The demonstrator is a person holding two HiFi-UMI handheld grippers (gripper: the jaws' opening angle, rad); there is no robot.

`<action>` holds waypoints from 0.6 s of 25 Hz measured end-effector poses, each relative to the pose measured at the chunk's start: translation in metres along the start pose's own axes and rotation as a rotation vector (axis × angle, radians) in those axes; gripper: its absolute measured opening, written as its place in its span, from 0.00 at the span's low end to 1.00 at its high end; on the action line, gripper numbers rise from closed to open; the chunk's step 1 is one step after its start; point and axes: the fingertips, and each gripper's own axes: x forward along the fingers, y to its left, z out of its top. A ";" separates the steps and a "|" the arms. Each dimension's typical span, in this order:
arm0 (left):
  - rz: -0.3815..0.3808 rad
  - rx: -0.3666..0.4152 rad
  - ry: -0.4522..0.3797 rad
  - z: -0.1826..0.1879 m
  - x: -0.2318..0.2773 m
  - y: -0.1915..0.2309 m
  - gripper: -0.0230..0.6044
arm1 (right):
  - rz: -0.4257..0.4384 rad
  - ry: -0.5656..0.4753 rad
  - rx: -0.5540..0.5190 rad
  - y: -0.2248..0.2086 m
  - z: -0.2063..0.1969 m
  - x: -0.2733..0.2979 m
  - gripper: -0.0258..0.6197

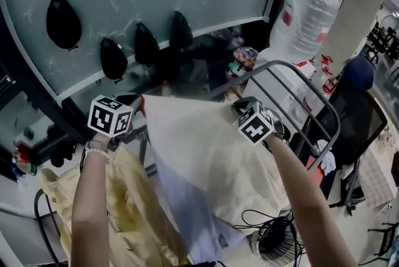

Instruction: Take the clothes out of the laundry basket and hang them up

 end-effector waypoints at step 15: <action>0.087 -0.034 0.016 -0.010 -0.043 0.006 0.26 | 0.062 -0.227 0.192 0.006 0.025 -0.044 0.29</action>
